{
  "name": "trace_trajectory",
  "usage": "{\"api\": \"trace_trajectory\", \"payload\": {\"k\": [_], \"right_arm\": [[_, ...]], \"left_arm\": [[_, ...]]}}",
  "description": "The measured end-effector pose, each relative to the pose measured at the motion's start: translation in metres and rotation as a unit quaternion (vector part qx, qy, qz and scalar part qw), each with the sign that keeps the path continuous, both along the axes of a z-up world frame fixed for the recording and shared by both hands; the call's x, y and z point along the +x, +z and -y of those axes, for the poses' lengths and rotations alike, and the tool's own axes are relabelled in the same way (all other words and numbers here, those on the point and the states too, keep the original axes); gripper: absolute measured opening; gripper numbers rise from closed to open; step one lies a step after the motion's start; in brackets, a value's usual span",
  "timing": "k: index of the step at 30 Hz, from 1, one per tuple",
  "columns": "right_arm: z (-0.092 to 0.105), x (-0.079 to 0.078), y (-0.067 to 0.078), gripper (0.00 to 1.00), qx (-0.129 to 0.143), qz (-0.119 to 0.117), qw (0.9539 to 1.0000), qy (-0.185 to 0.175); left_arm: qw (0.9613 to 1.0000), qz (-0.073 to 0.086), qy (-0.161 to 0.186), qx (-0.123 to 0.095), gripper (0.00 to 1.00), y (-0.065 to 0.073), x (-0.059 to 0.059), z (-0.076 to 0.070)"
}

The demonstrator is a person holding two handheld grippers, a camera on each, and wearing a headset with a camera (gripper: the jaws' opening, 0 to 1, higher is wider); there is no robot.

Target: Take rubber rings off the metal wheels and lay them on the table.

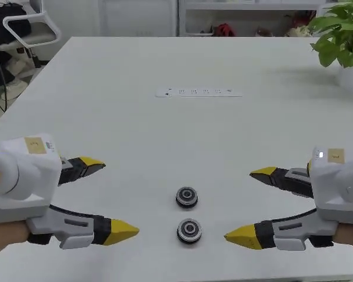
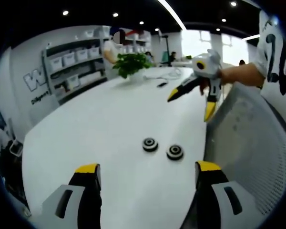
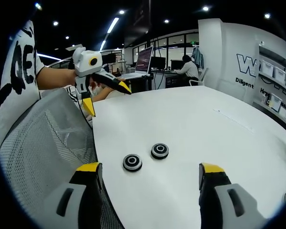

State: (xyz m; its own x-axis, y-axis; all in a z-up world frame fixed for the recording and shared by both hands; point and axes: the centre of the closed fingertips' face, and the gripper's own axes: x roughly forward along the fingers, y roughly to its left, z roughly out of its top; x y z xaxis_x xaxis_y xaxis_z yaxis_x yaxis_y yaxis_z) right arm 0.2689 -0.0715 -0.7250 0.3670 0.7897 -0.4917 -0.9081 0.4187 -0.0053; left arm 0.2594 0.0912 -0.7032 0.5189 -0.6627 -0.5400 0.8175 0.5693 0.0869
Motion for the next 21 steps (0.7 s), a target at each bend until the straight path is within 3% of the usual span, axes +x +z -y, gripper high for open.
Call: {"api": "trace_trajectory", "payload": {"k": [10,21], "right_arm": [[-0.007,0.005,-0.002,0.76,0.01,-0.001,0.9999,0.01],[-0.014,0.009,-0.011,0.71,0.008,-0.004,0.9996,0.025]], "left_arm": [[1.0,-0.003,-0.008,-0.002,0.77,-0.005,0.009,0.008],[0.9994,-0.014,-0.031,0.004,0.75,-0.013,0.011,0.021]]}}
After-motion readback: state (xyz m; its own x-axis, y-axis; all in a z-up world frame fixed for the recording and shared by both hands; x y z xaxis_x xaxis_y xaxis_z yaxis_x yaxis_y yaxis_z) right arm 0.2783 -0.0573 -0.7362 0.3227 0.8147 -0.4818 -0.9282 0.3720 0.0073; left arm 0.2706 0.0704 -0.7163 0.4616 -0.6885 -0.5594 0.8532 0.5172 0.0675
